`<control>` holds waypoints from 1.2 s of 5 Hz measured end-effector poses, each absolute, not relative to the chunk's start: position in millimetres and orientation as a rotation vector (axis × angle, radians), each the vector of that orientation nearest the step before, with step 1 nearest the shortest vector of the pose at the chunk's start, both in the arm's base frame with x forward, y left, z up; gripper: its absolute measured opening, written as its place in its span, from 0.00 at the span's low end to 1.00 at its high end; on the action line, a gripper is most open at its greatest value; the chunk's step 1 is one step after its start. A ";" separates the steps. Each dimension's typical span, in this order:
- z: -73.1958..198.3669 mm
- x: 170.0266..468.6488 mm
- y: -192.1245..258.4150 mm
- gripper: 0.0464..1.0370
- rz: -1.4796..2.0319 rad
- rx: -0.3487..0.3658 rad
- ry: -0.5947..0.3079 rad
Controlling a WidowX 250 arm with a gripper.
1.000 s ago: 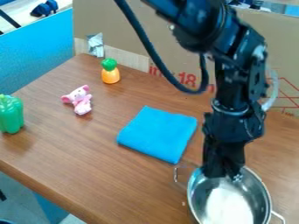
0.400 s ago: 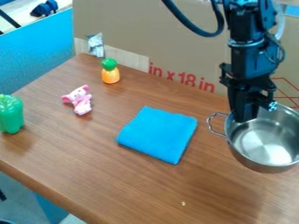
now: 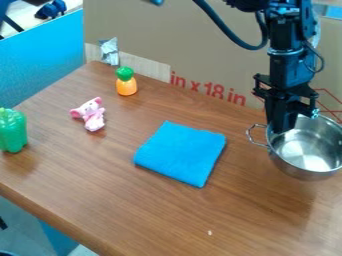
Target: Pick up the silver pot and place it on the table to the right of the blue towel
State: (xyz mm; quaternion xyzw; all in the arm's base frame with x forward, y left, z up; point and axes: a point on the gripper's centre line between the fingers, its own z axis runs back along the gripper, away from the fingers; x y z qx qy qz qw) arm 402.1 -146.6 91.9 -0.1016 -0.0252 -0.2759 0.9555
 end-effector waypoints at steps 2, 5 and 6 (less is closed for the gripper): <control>68.0 410.2 -142.3 0.05 -0.572 -0.165 0.001; 46.1 407.6 -132.6 0.28 -0.555 -0.186 0.007; 62.2 405.8 -128.8 0.59 -0.539 -0.214 -0.036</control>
